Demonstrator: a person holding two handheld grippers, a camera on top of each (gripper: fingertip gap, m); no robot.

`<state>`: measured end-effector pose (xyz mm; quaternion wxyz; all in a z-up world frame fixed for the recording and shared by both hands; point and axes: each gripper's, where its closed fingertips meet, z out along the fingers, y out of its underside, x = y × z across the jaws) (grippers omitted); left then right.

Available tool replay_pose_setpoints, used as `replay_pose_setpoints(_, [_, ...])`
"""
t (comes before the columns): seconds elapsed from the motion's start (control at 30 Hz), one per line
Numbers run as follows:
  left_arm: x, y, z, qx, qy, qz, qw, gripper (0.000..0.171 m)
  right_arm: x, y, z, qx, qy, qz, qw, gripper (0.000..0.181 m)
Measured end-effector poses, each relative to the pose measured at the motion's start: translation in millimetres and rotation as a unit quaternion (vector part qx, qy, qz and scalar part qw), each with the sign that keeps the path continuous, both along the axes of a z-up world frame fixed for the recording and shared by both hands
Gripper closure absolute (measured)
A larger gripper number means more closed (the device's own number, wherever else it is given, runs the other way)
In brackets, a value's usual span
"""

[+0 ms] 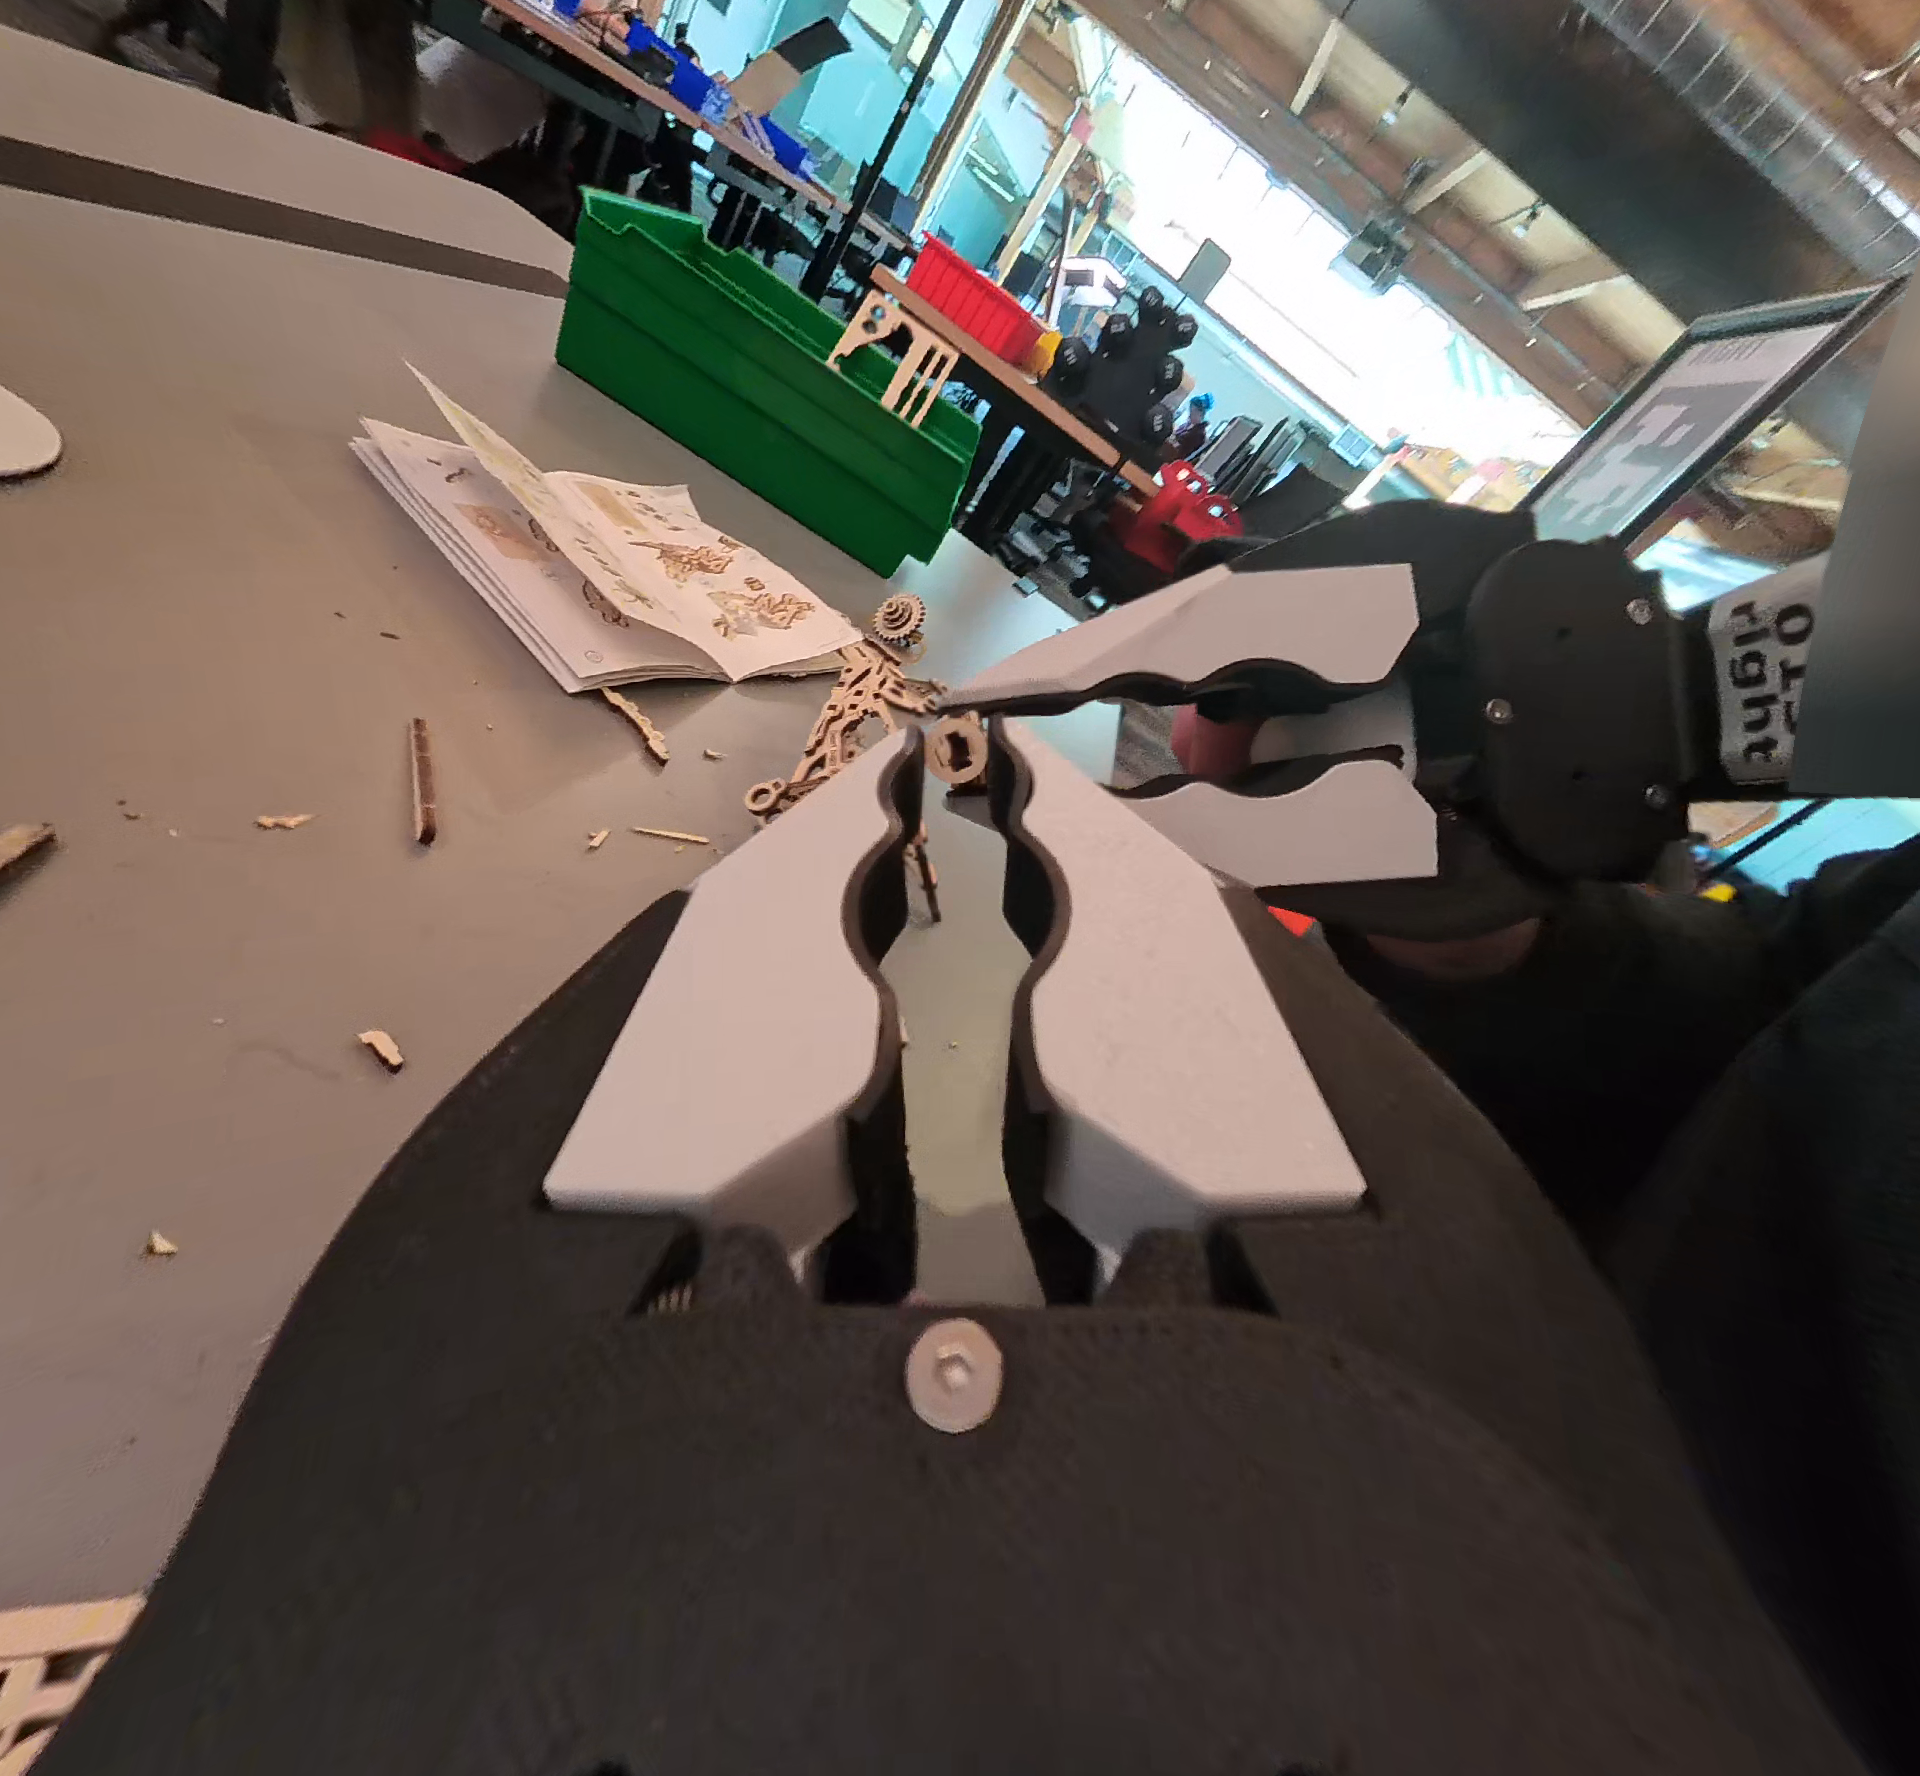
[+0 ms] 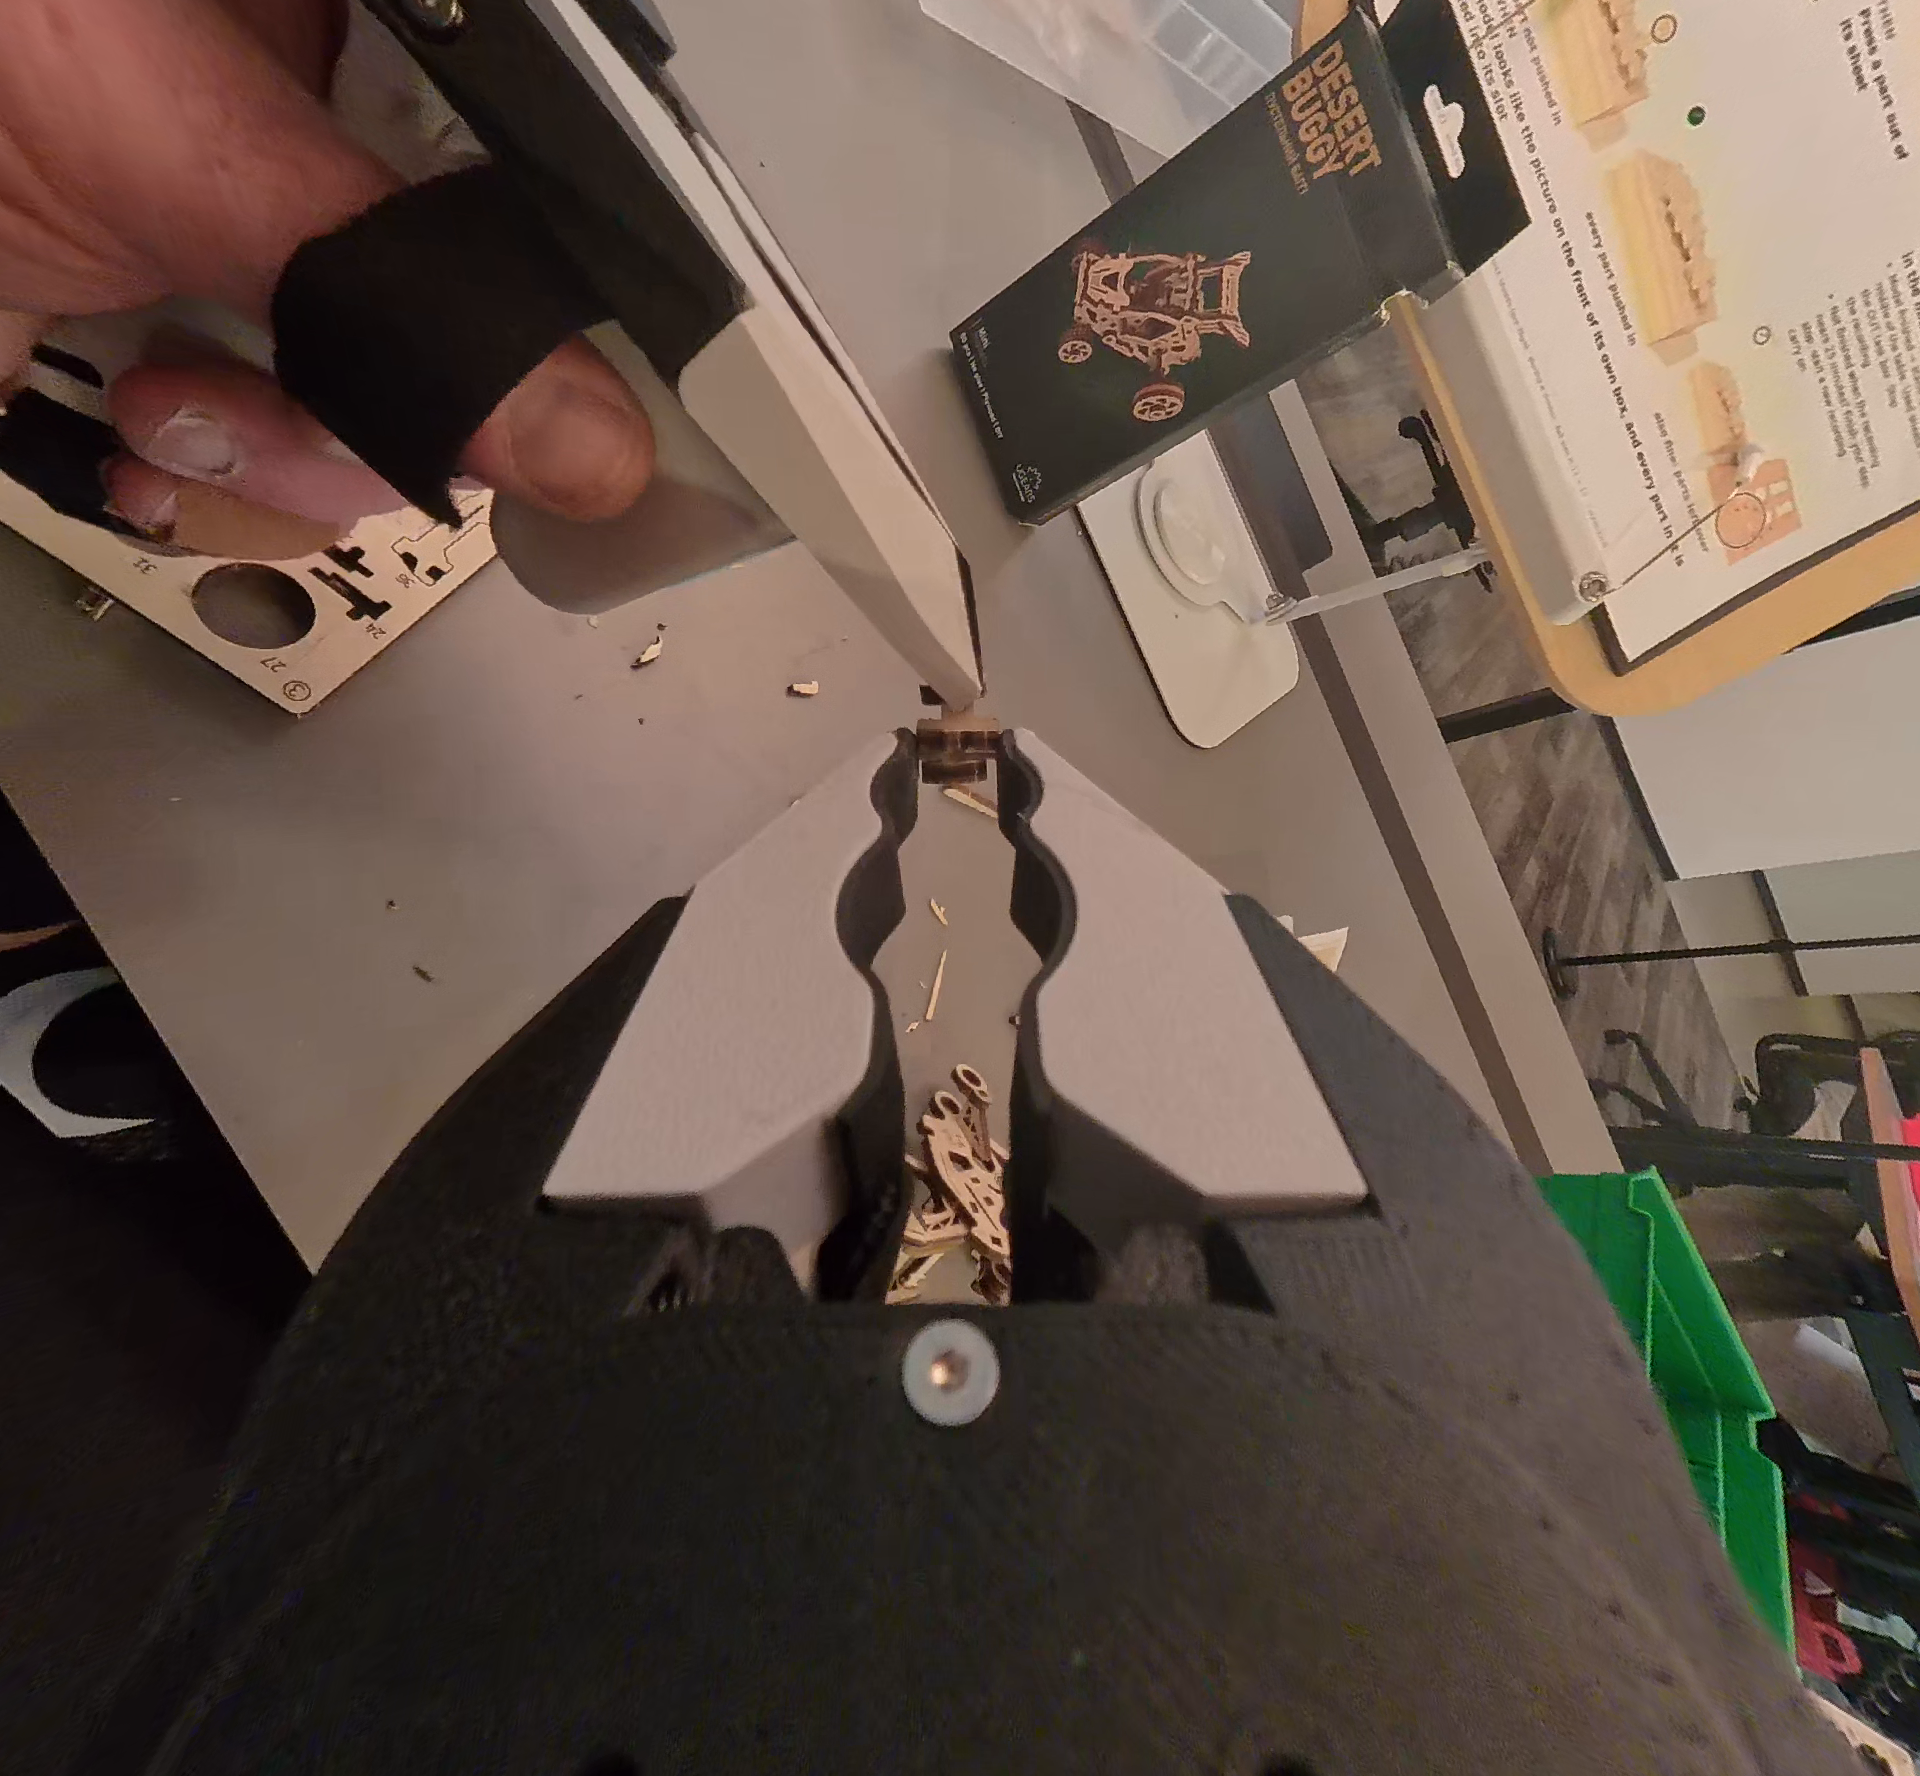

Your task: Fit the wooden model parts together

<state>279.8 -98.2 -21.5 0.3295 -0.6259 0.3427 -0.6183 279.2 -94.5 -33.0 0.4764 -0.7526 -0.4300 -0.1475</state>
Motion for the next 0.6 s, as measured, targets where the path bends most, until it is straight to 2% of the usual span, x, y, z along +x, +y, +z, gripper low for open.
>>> replay_pose_setpoints(0.17, [0.3,-0.7,-0.3,0.044,0.037,0.013,0.998,0.162,0.4,-0.2,0.4,0.003,-0.011,-0.002,1.0,0.169])
replay_pose_setpoints(0.6, [-6.3,-5.2,7.7,0.002,0.033,-0.064,0.997,0.162,-7.1,-3.3,8.2,0.02,-0.009,0.021,1.0,0.169])
